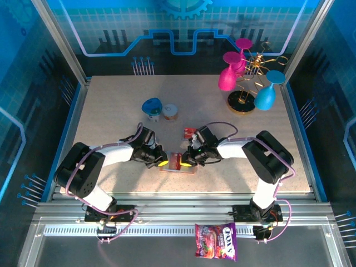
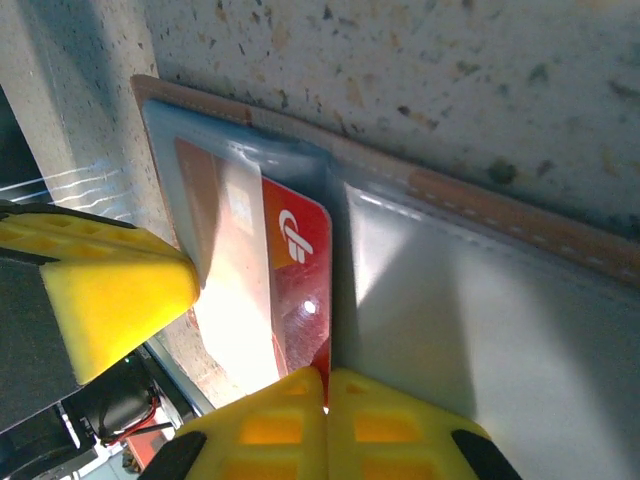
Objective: Take the credit cards out of the card holder
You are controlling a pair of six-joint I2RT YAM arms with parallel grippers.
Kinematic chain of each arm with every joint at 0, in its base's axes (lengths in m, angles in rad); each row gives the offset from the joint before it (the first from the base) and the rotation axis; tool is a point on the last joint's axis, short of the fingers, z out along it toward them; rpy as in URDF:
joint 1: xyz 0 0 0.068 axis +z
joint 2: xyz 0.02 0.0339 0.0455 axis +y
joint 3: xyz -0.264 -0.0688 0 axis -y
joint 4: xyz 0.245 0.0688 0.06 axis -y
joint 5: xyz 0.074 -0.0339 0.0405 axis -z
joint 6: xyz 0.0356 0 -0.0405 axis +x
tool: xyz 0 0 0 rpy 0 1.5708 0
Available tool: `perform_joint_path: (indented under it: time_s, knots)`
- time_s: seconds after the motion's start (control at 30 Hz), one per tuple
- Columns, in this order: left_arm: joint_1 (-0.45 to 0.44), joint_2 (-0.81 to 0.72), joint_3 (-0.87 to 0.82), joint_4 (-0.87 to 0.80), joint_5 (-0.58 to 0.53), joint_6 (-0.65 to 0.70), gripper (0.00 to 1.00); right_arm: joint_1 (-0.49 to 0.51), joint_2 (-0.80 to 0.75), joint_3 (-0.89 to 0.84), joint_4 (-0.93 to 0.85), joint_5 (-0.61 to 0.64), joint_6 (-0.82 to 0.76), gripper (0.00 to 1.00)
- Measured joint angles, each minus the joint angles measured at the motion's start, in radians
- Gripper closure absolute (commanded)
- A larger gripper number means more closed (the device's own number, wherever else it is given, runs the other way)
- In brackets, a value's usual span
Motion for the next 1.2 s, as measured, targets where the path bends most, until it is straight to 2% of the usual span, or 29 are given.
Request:
perform_joint_path:
  time_s: [0.2,0.63,0.8,1.03,1.2]
  knots:
    - [0.000,0.000,0.003,-0.005,-0.001,0.000,0.92,-0.026,-0.027,-0.013,-0.045,-0.003,-0.030,0.95]
    - [0.000,0.000,0.004,-0.007,-0.003,0.000,0.92,-0.068,-0.091,0.000,-0.266,0.038,-0.159,0.96]
    - [0.000,0.000,0.005,-0.007,-0.003,0.000,0.92,-0.068,-0.091,0.011,-0.277,0.039,-0.164,0.94]
    - [0.000,0.004,0.006,-0.007,-0.002,0.000,0.92,-0.061,-0.091,0.013,-0.250,0.035,-0.130,0.85]
    - [0.000,0.013,0.016,-0.007,-0.002,0.000,0.92,-0.057,-0.093,0.013,-0.240,0.035,-0.108,0.84]
